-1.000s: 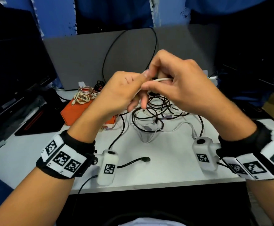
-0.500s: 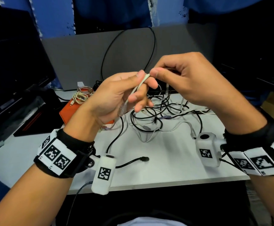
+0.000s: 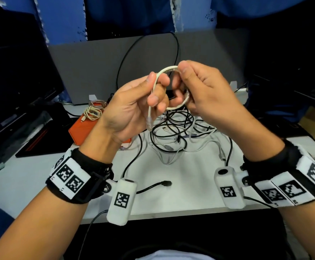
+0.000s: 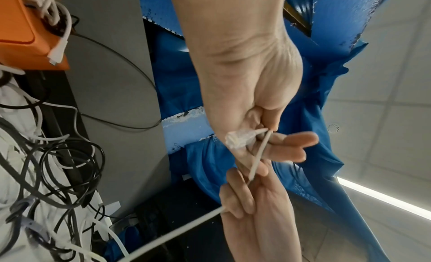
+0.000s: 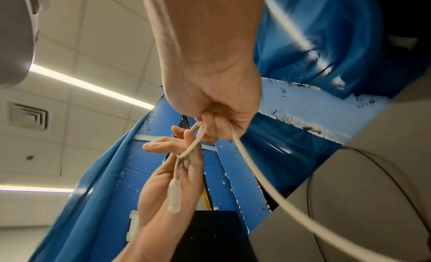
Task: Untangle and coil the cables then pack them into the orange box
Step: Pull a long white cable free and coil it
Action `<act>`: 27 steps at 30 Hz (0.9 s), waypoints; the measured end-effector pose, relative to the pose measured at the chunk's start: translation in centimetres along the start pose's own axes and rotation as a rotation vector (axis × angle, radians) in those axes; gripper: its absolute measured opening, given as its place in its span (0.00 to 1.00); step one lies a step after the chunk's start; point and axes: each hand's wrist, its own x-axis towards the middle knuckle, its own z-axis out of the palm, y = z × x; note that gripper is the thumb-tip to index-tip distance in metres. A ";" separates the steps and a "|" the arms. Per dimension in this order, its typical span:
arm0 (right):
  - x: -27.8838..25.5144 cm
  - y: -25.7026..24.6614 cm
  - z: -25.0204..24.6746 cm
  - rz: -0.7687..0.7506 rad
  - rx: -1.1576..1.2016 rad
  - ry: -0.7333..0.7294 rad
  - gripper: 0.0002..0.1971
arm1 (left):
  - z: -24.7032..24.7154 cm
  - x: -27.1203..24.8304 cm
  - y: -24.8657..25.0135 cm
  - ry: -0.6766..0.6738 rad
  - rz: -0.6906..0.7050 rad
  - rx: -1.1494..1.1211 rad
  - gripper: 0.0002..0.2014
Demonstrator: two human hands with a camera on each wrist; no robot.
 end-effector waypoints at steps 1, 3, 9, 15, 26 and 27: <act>0.0 0.1 -0.1 -0.007 -0.073 0.003 0.20 | -0.2 0.0 0.1 -0.007 -0.036 -0.006 0.20; 0.1 0.5 -0.5 -0.055 -0.279 -0.023 0.20 | -0.5 -0.1 0.5 -0.018 -0.119 0.021 0.18; -0.1 0.3 -0.5 -0.121 -0.349 -0.070 0.18 | 1.0 0.0 0.6 0.001 -0.168 0.086 0.18; -0.3 -1.0 -1.4 -0.109 -0.162 -0.073 0.16 | 1.9 -0.1 -0.1 -0.083 -0.132 -0.127 0.19; 0.4 1.5 -2.5 0.044 -0.542 -0.323 0.19 | 0.2 0.2 2.2 0.156 0.203 -0.242 0.23; 0.1 1.2 -2.2 0.062 -0.567 -0.405 0.20 | -0.1 0.3 2.1 0.212 0.217 -0.160 0.21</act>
